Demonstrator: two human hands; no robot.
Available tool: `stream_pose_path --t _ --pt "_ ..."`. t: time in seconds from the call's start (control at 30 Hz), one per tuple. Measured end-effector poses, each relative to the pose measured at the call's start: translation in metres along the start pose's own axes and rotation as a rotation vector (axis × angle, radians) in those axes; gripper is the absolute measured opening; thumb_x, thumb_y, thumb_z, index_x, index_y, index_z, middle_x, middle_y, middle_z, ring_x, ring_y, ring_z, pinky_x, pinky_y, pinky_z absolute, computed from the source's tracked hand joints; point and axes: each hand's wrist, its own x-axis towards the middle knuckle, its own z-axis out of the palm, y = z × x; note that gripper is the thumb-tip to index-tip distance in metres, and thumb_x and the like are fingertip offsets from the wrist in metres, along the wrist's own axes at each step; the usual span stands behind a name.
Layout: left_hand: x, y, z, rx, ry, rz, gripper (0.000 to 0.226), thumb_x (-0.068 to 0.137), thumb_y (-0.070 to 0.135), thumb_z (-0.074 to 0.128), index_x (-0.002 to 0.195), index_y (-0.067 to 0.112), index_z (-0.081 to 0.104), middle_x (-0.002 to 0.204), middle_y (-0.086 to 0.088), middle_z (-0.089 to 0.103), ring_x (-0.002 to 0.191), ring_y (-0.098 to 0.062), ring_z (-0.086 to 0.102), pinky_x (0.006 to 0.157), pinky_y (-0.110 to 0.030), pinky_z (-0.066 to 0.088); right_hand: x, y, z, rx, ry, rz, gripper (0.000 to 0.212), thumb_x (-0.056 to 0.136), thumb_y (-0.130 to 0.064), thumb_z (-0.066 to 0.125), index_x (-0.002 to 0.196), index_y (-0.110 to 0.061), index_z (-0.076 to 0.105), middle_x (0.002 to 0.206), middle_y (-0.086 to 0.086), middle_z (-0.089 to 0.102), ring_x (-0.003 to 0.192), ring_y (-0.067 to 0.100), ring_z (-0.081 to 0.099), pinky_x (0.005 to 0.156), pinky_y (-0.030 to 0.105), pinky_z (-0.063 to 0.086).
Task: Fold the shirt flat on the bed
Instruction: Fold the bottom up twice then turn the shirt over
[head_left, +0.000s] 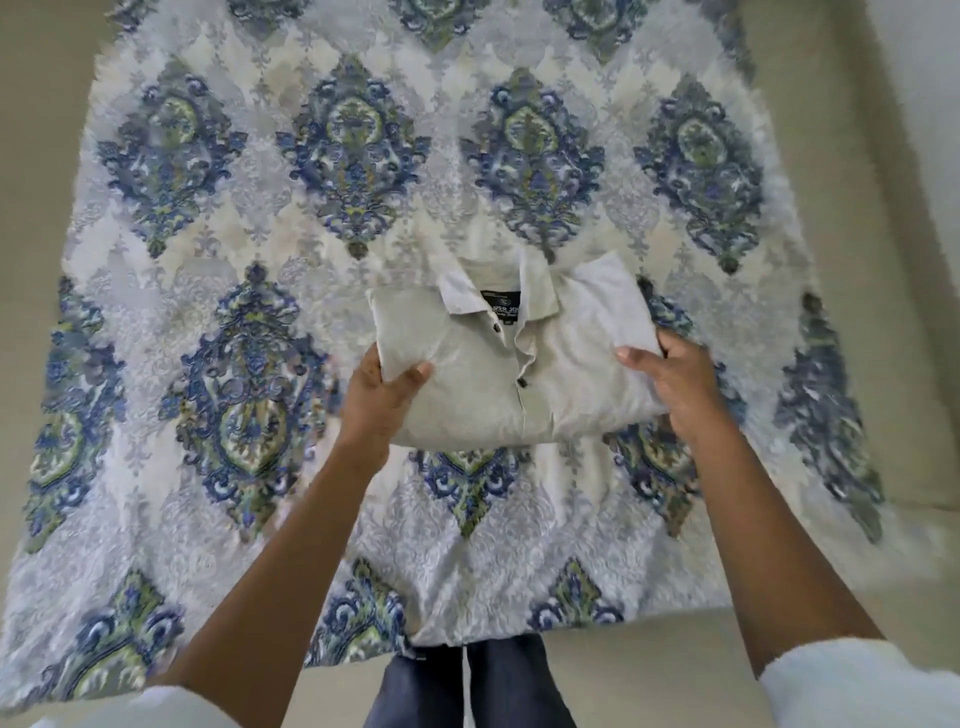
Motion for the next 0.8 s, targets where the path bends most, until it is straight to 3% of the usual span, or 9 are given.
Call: stream_pose_path --t 0.07,0.13,0.27,0.37,0.47,0.53,0.63,0.8 --pt "-0.015 -0.009 0.036 0.055 -0.063 0.010 0.039 0.073 0.023 0.074 0.110 0.018 0.061 0.108 -0.009 0.068 0.098 -0.029 0.064 0.080 -0.044 0.054 -0.015 0.015 -0.042 0.003 0.089 0.018 0.025 0.078 -0.006 0.071 0.103 -0.009 0.066 0.076 -0.010 0.068 0.065 0.003 0.061 0.063 0.021 0.052" --pt "-0.034 -0.021 0.074 0.067 -0.115 0.017 0.035 0.078 0.019 0.073 0.111 0.017 0.061 0.105 -0.006 0.069 0.094 -0.025 0.066 0.073 -0.035 0.056 -0.028 0.032 -0.087 0.002 0.167 0.037 0.027 0.077 -0.007 0.072 0.103 -0.012 0.066 0.071 -0.018 0.068 0.071 0.008 0.061 0.068 0.024 0.051" --pt "-0.077 -0.053 0.159 0.048 -0.217 -0.014 0.026 0.085 0.009 0.065 0.109 0.016 0.060 0.099 -0.001 0.070 0.090 -0.019 0.067 0.063 -0.022 0.054 -0.056 0.072 -0.185 -0.074 0.325 0.063 0.022 0.078 -0.013 0.074 0.098 -0.006 0.068 0.085 0.005 0.066 0.077 0.019 0.058 0.073 0.033 0.046" --pt "-0.100 -0.081 0.213 0.040 -0.242 -0.036 0.026 0.086 0.008 0.063 0.106 0.025 0.060 0.098 0.004 0.070 0.089 -0.013 0.067 0.064 -0.020 0.054 -0.067 0.098 -0.242 -0.075 0.365 0.084 0.024 0.078 -0.012 0.073 0.097 0.002 0.067 0.084 0.007 0.063 0.072 0.015 0.057 0.063 0.022 0.046" --pt "-0.120 -0.109 0.259 0.064 -0.213 -0.045 0.029 0.086 0.009 0.063 0.112 0.022 0.059 0.100 0.005 0.069 0.091 -0.012 0.066 0.067 -0.021 0.055 -0.067 0.122 -0.287 -0.075 0.371 0.101 0.015 0.080 -0.010 0.071 0.092 -0.004 0.066 0.074 -0.001 0.062 0.054 -0.004 0.055 0.053 0.012 0.045" --pt "-0.130 -0.131 0.284 0.079 -0.179 -0.033 0.033 0.086 0.011 0.063 0.118 0.019 0.057 0.102 0.007 0.068 0.091 -0.007 0.066 0.072 -0.021 0.055 -0.062 0.138 -0.312 -0.069 0.363 0.106 0.012 0.080 -0.009 0.071 0.091 -0.009 0.066 0.073 -0.005 0.062 0.052 -0.008 0.055 0.054 0.012 0.046" --pt "-0.138 -0.169 0.310 0.116 -0.105 -0.030 0.025 0.088 0.013 0.062 0.110 0.022 0.058 0.094 0.010 0.069 0.085 -0.003 0.066 0.069 -0.017 0.053 -0.046 0.163 -0.338 -0.067 0.340 0.124 0.010 0.079 -0.008 0.071 0.087 -0.012 0.066 0.072 -0.006 0.062 0.055 -0.005 0.057 0.057 0.015 0.046" --pt "-0.134 -0.231 0.330 0.138 0.017 -0.232 0.024 0.090 0.012 0.059 0.112 0.020 0.056 0.100 0.003 0.066 0.099 -0.021 0.062 0.080 -0.031 0.050 -0.017 0.210 -0.355 -0.126 0.259 0.202 0.012 0.080 -0.008 0.069 0.075 -0.016 0.062 0.068 -0.004 0.055 0.058 0.006 0.051 0.048 0.010 0.040"
